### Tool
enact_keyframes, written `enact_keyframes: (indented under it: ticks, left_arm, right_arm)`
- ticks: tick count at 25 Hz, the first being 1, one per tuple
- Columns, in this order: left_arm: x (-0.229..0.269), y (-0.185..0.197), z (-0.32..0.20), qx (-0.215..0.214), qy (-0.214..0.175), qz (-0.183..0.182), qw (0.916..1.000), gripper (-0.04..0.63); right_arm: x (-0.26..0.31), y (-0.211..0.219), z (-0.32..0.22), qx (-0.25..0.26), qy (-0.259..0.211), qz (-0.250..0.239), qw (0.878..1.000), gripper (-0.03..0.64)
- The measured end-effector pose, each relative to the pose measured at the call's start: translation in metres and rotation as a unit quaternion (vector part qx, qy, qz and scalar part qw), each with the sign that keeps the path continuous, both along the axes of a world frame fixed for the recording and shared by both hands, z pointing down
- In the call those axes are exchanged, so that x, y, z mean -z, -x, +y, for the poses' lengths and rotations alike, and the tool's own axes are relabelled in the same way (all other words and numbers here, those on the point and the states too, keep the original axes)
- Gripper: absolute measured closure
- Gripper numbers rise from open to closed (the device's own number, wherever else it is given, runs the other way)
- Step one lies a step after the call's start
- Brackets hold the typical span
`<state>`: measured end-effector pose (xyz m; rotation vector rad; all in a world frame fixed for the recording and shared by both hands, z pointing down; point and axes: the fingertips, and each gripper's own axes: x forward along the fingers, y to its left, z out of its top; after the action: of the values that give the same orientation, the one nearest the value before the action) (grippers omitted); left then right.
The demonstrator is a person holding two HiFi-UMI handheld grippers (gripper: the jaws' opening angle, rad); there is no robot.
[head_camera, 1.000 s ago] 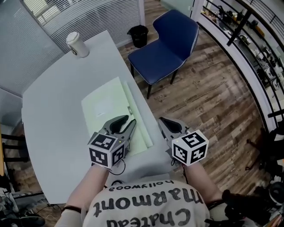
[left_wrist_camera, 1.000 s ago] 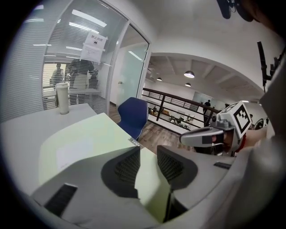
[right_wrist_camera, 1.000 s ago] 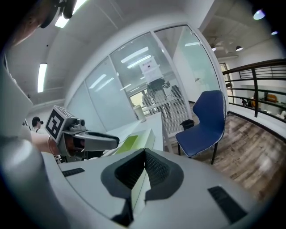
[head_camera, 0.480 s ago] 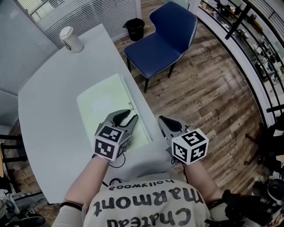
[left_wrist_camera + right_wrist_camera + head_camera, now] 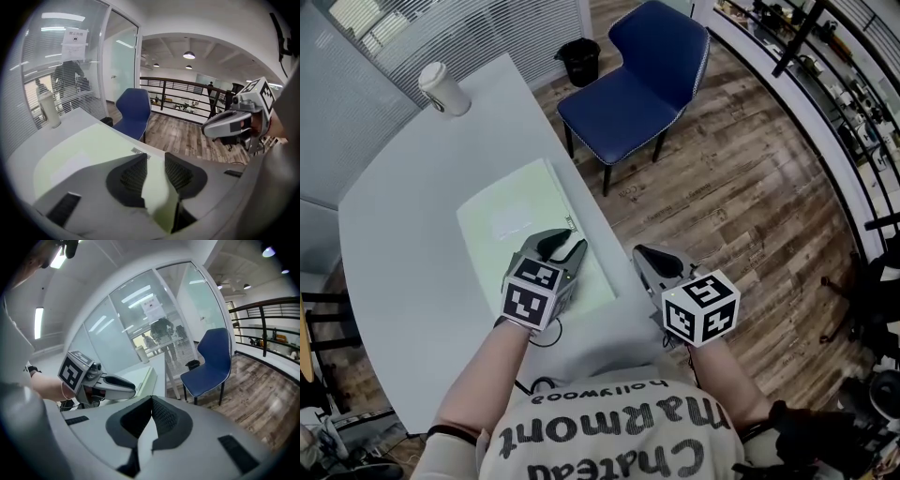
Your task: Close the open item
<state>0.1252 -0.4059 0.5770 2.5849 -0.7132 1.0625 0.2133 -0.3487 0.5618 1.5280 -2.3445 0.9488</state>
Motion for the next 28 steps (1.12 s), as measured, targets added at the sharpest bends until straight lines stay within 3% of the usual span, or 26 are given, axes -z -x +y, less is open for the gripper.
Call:
enact_keyframes:
  ticks: [8, 14, 22, 28]
  left_arm:
    - [-0.003, -0.006, -0.003, -0.012, 0.002, -0.019, 0.9997, 0.489]
    - [-0.006, -0.008, -0.001, -0.055, -0.018, -0.055, 0.9968, 0.472]
    - [-0.007, -0.007, -0.001, -0.041, -0.009, -0.035, 0.9985, 0.466]
    - [-0.009, -0.004, -0.006, -0.043, 0.006, -0.041, 0.9982, 0.465]
  right_arm:
    - [-0.002, -0.007, 0.000, -0.003, 0.003, -0.005, 1.000, 0.615]
    - [-0.004, -0.007, -0.002, -0.004, 0.006, -0.008, 1.000, 0.615]
    - [-0.002, -0.005, 0.001, 0.000, 0.007, -0.009, 1.000, 0.615]
    - [-0.001, -0.005, 0.016, 0.006, 0.002, -0.008, 1.000, 0.615]
